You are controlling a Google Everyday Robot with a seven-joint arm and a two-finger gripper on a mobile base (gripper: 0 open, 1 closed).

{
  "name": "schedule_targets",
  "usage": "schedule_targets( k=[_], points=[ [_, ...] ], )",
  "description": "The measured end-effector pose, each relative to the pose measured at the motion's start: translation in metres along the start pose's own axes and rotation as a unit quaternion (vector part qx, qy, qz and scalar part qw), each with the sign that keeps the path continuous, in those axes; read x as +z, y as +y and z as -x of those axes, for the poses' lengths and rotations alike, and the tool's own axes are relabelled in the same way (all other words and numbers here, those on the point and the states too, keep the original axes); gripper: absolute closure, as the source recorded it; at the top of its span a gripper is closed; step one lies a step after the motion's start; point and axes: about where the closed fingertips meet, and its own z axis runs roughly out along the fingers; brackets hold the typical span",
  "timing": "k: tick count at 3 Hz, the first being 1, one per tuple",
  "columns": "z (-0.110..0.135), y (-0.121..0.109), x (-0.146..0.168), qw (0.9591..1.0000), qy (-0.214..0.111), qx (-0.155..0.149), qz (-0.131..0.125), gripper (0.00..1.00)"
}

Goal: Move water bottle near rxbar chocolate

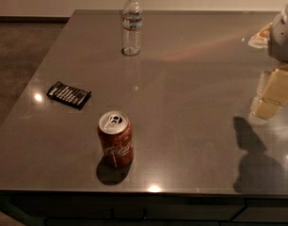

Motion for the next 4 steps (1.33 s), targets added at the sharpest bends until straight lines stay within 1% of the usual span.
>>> schedule_targets(
  k=[1,2,3,4],
  points=[
    [0.006,-0.006,0.001,0.9999,-0.007,0.001,-0.008,0.00],
    [0.023,-0.034,0.008,0.9992,-0.016,0.013,-0.033,0.00],
    [0.039,-0.071,0.018,0.9968,-0.031,0.040,-0.062,0.00],
    [0.052,-0.113,0.033,0.9907,-0.060,0.085,-0.088,0.00]
  ],
)
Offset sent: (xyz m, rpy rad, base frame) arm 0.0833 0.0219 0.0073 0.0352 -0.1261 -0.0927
